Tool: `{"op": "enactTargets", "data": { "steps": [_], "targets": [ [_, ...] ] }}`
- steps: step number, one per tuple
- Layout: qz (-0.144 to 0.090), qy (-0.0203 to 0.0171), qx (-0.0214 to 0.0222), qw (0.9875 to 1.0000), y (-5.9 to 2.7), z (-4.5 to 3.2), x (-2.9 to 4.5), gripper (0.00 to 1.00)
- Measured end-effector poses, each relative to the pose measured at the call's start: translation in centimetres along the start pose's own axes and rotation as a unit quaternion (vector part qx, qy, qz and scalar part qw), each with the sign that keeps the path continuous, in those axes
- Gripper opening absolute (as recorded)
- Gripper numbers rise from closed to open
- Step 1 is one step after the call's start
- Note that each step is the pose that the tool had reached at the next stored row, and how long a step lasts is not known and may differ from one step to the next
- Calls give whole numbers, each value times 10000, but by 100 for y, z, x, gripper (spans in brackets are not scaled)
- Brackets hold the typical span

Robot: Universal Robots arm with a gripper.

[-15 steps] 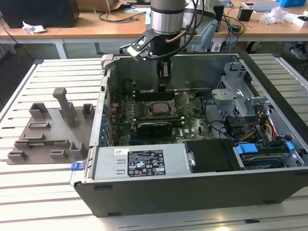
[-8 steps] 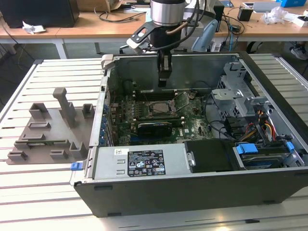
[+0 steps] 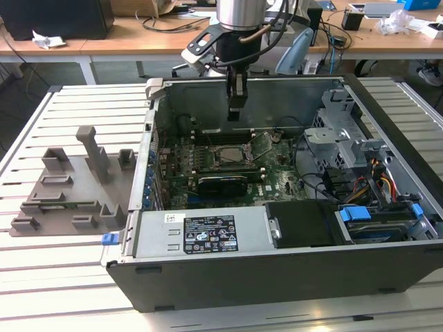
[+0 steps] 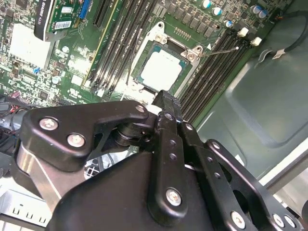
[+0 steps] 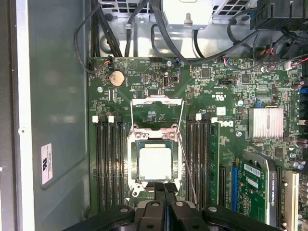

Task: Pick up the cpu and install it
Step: 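Place the cpu into insertion slot, then close the cpu cover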

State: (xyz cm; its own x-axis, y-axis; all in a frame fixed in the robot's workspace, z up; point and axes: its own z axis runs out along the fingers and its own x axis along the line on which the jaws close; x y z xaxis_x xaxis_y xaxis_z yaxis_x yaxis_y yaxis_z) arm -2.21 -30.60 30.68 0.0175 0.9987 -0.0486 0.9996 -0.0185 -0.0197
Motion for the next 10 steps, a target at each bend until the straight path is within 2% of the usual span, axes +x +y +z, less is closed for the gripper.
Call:
{"op": "enactTargets", "data": {
  "steps": [9, 10],
  "targets": [
    [0, 0, 0, 10000, 0, -5, 0, 11],
    [-2, 45, 2, 10000, 0, -7, -1, 11]
  ]
}}
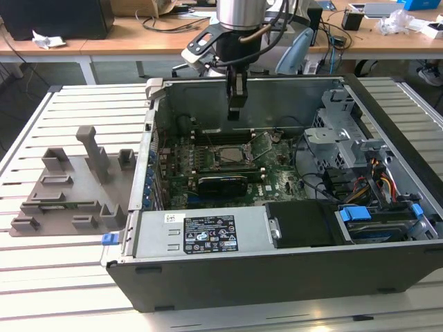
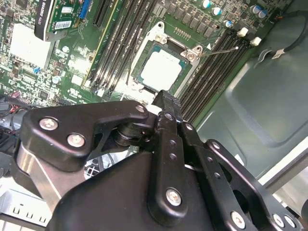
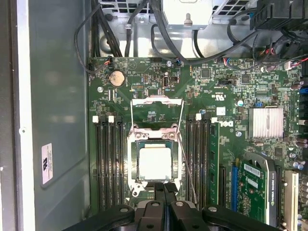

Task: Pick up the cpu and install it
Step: 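Close the cpu cover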

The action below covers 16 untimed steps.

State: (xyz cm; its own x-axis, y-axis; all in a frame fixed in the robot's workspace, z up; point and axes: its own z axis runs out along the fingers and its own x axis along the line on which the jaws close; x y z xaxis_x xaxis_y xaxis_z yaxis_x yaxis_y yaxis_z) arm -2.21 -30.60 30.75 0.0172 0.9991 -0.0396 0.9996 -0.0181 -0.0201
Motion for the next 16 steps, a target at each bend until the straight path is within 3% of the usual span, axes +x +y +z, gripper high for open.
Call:
{"op": "enactTargets", "data": {
  "steps": [1, 2, 9, 12, 16],
  "targets": [
    [-1, 79, 1, 10000, 0, 2, 0, 11],
    [-2, 132, 1, 9999, 0, 2, 1, 11],
    [-1, 136, 1, 9999, 36, 3, 1, 11],
    [-2, 135, 2, 9999, 90, 4, 2, 11],
    [-1, 134, 2, 9999, 247, 22, 6, 11]
  ]
}}
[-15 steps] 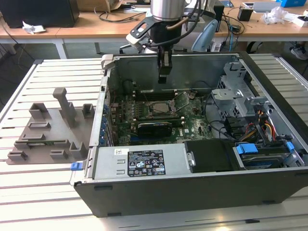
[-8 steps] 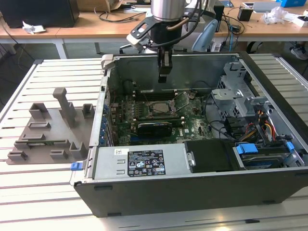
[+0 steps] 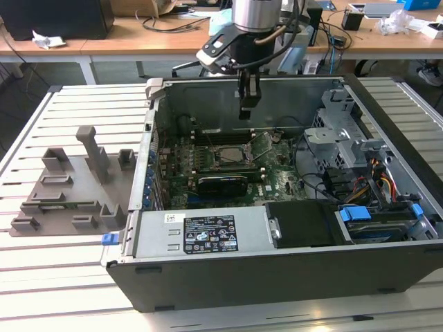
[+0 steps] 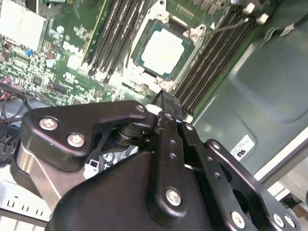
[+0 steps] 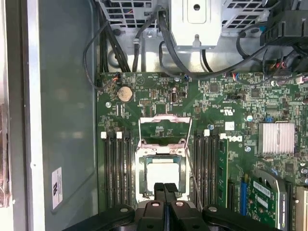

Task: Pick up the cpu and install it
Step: 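Close the cpu cover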

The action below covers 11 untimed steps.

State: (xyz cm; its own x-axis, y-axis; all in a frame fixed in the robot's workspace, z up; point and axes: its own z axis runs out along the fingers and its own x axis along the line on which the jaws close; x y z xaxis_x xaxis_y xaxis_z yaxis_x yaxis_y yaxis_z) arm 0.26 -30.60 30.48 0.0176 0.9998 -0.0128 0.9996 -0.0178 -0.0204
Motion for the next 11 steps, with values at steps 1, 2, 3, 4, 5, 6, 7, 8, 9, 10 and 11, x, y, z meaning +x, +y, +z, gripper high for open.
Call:
{"op": "enactTargets", "data": {
  "steps": [1, 2, 3, 4, 5, 6, 7, 8, 9, 10, 11],
  "targets": [
    [0, -1, 0, 10000, 23, 3, 0, 11],
    [0, -2, 1, 10000, 37, 6, 1, 11],
    [0, -2, 0, 10000, 68, 14, 1, 11],
    [0, -3, 2, 10000, 160, 61, 4, 11],
    [0, -4, 8, 10000, 223, 176, 8, 11],
    [-1, -6, 10, 10000, 332, 195, 13, 11],
    [-1, -6, 9, 10000, 357, 196, 14, 11],
    [0, -5, 9, 10000, 382, 197, 15, 11],
    [-1, -5, 9, 10000, 429, 198, 16, 11],
    [0, -5, 9, 10000, 467, 198, 17, 11],
    [0, -6, 9, 10000, 498, 197, 18, 11]
  ]
}}
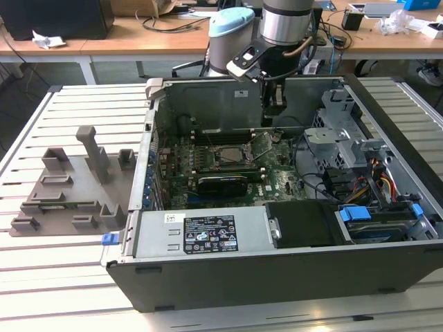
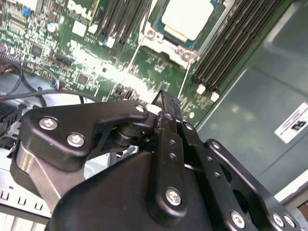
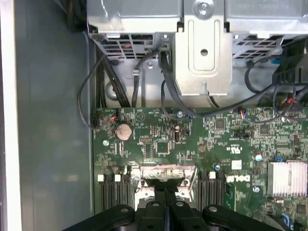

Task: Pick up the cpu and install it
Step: 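Close the cpu cover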

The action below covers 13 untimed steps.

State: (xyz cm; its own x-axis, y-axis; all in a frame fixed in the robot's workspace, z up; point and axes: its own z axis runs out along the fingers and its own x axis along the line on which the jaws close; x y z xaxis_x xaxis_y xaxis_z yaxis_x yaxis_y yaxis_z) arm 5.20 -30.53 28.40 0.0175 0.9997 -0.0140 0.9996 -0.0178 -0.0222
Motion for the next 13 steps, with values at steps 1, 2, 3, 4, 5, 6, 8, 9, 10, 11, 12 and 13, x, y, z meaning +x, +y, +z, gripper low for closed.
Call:
{"op": "enactTargets", "data": {
  "steps": [1, 2, 3, 4, 5, 6, 8, 9, 10, 11, 12, 13],
  "targets": [
    [-1, -1, 0, 10000, 19, -1, 1, 11],
    [0, 0, 0, 10000, 35, -1, 1, 11],
    [0, 0, 0, 10000, 59, -1, 2, 11],
    [0, -1, 0, 10000, 73, -2, 2, 11],
    [-1, 0, 0, 10000, 83, -2, 2, 11],
    [0, -1, 0, 10000, 97, -2, 2, 11],
    [0, -2, 0, 10000, 124, -3, 3, 11],
    [0, -2, 0, 10000, 130, -3, 3, 11],
    [0, -2, 0, 10000, 137, -3, 3, 11],
    [0, -3, 0, 10000, 146, -3, 3, 11],
    [0, -3, 0, 10000, 152, -3, 3, 11],
    [0, -4, 0, 10000, 162, -4, 3, 11]
  ]
}}
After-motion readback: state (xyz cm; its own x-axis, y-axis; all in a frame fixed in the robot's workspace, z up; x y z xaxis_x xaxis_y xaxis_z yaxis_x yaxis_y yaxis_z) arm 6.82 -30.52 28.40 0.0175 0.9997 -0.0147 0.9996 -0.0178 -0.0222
